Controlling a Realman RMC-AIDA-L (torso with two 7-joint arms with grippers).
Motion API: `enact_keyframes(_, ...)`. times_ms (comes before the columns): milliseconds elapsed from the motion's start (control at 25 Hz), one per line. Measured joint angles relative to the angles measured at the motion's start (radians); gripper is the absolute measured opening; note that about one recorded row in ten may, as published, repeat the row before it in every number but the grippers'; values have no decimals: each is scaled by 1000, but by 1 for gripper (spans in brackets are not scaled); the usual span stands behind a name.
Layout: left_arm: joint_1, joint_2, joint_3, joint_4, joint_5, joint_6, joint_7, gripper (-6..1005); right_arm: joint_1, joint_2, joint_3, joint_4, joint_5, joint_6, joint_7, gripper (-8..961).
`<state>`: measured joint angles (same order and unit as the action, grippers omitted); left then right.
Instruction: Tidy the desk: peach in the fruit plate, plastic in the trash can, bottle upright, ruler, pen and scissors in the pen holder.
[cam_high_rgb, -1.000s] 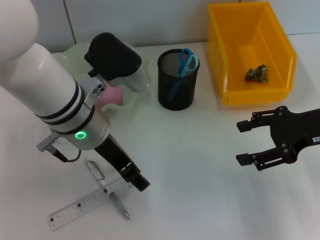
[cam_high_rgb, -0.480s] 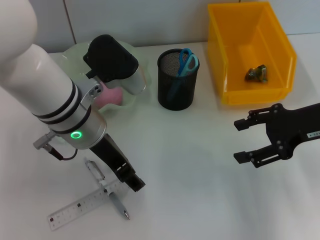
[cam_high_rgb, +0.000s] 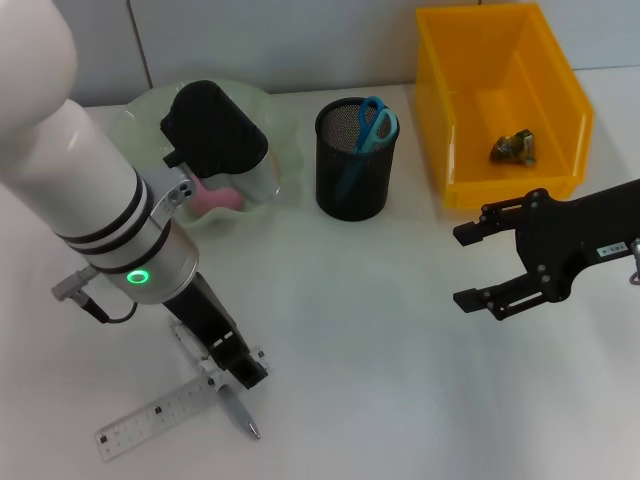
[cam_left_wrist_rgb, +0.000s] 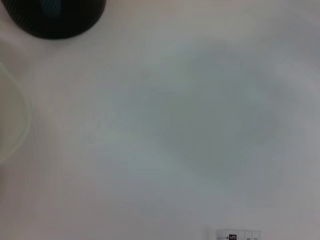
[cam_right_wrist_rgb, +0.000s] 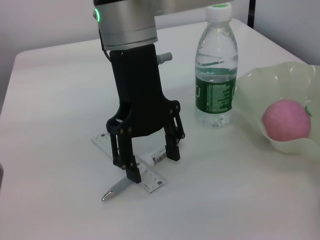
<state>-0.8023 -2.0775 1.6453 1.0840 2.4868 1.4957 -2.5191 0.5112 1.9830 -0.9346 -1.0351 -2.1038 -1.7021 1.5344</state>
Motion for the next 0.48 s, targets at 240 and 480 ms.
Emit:
enact_keyframes(240,3,-1,22,-2,2,-23,0,776,14,2,-1,-2,-10,1,8,818)
enact_keyframes(480,4,-1,56,-1,-4,-36,1,775,15,10,-1,-7,-12,8,8,818)
